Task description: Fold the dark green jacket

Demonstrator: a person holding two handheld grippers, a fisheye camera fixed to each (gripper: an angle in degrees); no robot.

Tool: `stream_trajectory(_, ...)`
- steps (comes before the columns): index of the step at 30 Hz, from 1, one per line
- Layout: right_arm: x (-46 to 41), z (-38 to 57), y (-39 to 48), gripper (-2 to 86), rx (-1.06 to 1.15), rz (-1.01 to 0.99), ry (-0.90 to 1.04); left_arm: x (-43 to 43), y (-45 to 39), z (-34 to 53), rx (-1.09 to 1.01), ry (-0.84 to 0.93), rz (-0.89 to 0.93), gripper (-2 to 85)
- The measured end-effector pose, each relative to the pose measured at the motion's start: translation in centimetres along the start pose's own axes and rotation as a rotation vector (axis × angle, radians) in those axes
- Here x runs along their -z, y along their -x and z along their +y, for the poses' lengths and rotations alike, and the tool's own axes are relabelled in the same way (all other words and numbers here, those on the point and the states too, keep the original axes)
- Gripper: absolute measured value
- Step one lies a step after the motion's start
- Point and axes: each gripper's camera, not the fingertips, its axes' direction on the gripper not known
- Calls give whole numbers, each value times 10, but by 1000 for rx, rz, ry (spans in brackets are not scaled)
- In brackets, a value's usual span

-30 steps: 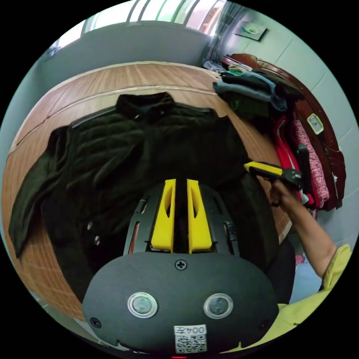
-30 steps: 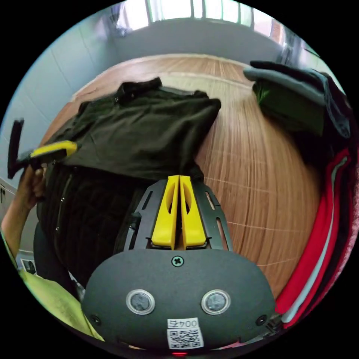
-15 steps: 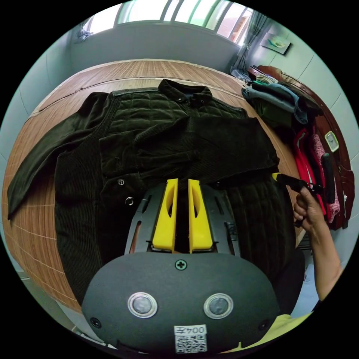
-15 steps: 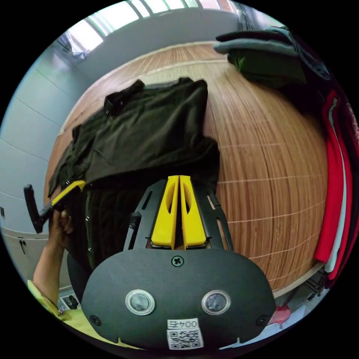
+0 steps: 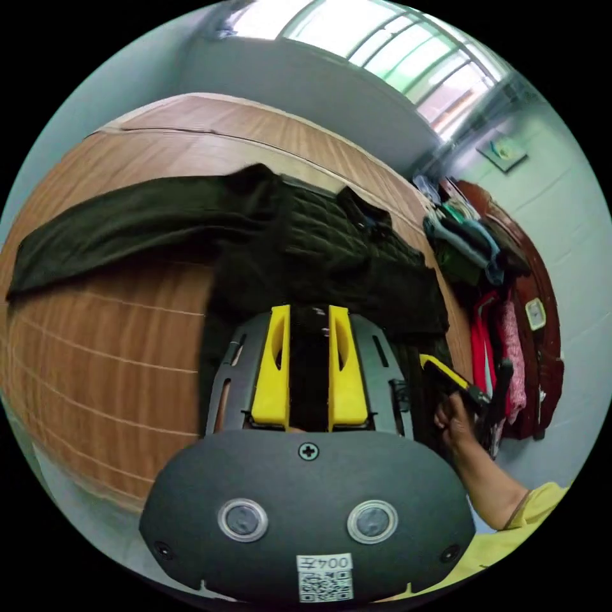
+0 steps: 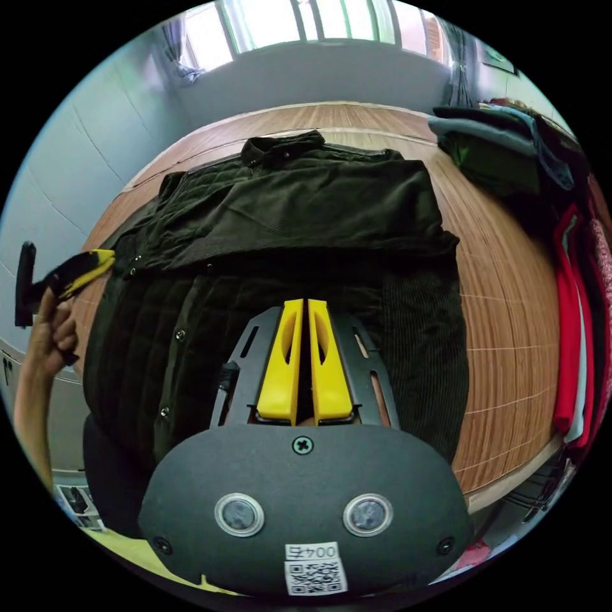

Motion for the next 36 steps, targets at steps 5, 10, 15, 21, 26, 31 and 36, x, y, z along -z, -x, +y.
stream_trajectory(5, -10, 6, 16, 20, 24, 53, 1, 103, 192, 7, 343, -168, 37, 94)
stream_trajectory(10, -18, 12, 27, 21, 33, 77, -1, 169, 345, 30, 632, -301, 143, 99)
stream_trajectory(15, -25, 18, 35, 18, 31, 77, -3, 201, 437, 35, 747, -326, 152, 116)
stream_trajectory(21, -32, 23, 47, 15, 44, 110, -4, 218, 486, 39, 826, -340, 159, 124)
stream_trajectory(26, -37, 26, 53, 12, 51, 129, -3, 221, 503, 36, 838, -337, 163, 115)
stream_trajectory(31, -40, 28, 57, 9, 54, 138, -2, 232, 493, 31, 803, -345, 73, 50)
stream_trajectory(36, -43, 28, 58, 6, 57, 145, -2, 271, 409, -19, 519, -386, -57, 27)
